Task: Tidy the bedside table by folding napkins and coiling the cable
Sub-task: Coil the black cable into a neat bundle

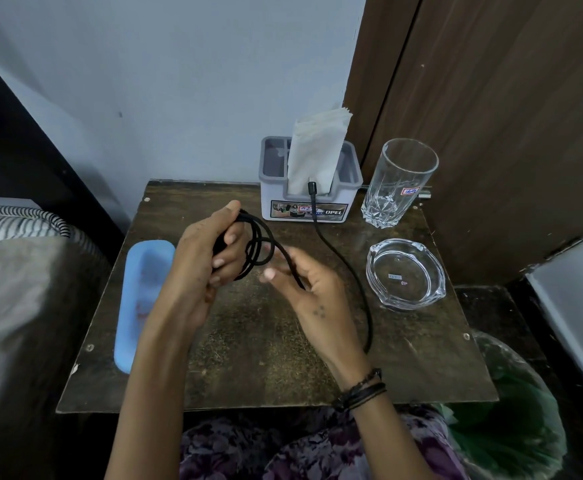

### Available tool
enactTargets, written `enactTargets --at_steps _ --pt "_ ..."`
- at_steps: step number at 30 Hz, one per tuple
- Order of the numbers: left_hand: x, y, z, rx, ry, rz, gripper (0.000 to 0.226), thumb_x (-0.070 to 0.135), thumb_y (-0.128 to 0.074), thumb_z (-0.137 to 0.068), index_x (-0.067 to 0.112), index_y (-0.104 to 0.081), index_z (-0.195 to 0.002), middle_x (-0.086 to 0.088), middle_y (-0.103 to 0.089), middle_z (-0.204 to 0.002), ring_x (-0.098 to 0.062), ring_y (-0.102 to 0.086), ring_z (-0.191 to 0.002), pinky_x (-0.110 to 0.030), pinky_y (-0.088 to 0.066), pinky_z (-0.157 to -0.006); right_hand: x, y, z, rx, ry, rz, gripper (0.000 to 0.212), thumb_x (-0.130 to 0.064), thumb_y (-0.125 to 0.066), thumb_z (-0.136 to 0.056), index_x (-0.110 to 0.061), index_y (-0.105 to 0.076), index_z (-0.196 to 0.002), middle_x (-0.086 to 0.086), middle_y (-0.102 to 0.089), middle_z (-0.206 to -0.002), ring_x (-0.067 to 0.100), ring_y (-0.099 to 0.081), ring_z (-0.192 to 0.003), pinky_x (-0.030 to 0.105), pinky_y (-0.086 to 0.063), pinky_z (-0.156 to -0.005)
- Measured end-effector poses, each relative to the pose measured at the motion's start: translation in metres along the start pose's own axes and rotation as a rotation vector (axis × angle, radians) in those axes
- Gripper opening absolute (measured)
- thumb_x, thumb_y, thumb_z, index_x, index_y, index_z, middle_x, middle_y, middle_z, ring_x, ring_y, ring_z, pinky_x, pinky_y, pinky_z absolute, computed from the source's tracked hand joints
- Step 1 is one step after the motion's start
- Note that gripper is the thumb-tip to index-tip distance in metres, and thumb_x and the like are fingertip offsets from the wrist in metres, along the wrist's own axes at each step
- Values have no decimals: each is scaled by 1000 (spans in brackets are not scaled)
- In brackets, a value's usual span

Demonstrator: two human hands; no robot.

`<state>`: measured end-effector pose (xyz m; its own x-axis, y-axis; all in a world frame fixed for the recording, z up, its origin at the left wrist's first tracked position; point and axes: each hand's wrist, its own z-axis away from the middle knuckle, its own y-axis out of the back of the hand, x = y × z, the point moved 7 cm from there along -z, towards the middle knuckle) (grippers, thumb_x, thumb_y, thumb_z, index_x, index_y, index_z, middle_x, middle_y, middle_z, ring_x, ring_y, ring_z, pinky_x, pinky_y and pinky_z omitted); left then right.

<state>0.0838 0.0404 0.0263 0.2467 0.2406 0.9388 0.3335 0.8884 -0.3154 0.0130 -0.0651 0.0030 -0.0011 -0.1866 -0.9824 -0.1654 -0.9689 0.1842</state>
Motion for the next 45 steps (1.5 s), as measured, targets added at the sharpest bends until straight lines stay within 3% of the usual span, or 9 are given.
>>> enactTargets --at_steps 3,9,22,27,32,36,39,42,45 --pt "0 6 0 22 27 89 53 30 -36 -98 23 -42 -46 10 -24 -34 -1 -16 -24 -15 -10 -28 -5 13 -2 95 77 -182 15 -14 -59 -90 -22 -71 -96 -5 -67 -66 3 -62 -65 14 -48 -66" --pt "1 19 1 59 36 137 52 32 -36 -98 23 -42 -47 11 -25 -33 -1 -19 -23 -19 -9 -33 -1 37 0 233 94 -186 4 -22 -59 -91 -21 -59 -87 1 -67 -59 8 -41 -37 18 -36 -39" --pt "12 23 0 15 -117 322 43 32 -34 -98 19 -63 -69 9 -38 -36 -6 -22 -23 -10 -22 -30 10 39 -2 259 11 260 27 -37 -49 -94 -24 -59 -73 -10 -59 -61 2 -48 -50 32 -43 -55" --pt "13 20 0 70 -182 394 44 22 -35 -100 13 -75 -85 3 -74 -80 -3 -40 -40 -8 -39 -46 10 32 -2 132 -14 380 34 -40 -43 -97 -23 -61 -73 -10 -52 -45 2 -48 -42 29 -44 -56" --pt "9 2 -7 80 -258 352 27 12 -41 -96 3 -55 -117 -1 -64 -118 -3 -63 -63 -13 -48 -59 0 9 5 -154 12 468 37 -45 -43 -95 -22 -67 -79 -6 -45 -35 3 -45 -33 18 -41 -52" --pt "3 -9 -4 127 -383 -338 32 16 -39 -99 35 -41 -126 28 -61 -112 -6 -67 -78 -22 -49 -78 -17 11 5 -230 81 617 42 -55 -52 -86 -17 -70 -78 4 -51 -44 8 -42 -39 22 -36 -49" --pt "-5 -19 -2 -5 -420 -788 39 31 -39 -94 28 -38 -133 18 -62 -108 -8 -63 -81 -31 -50 -82 -31 29 5 -130 132 693 29 -51 -56 -85 -26 -69 -88 -2 -55 -50 6 -39 -41 17 -28 -44" --pt "-6 -22 -2 -99 -329 -689 21 27 -45 -89 29 -59 -104 21 -63 -69 6 -54 -62 -11 -42 -59 -46 46 7 -11 236 740 19 -44 -60 -84 -30 -72 -91 -16 -50 -50 -5 -36 -40 11 -23 -47" --pt "-7 -25 0 -159 -209 -556 21 33 -46 -86 27 -66 -86 11 -49 -49 -1 -41 -47 -14 -32 -46 -55 52 8 64 306 713 21 -46 -61 -82 -31 -73 -89 -15 -62 -65 -4 -47 -50 13 -32 -48"
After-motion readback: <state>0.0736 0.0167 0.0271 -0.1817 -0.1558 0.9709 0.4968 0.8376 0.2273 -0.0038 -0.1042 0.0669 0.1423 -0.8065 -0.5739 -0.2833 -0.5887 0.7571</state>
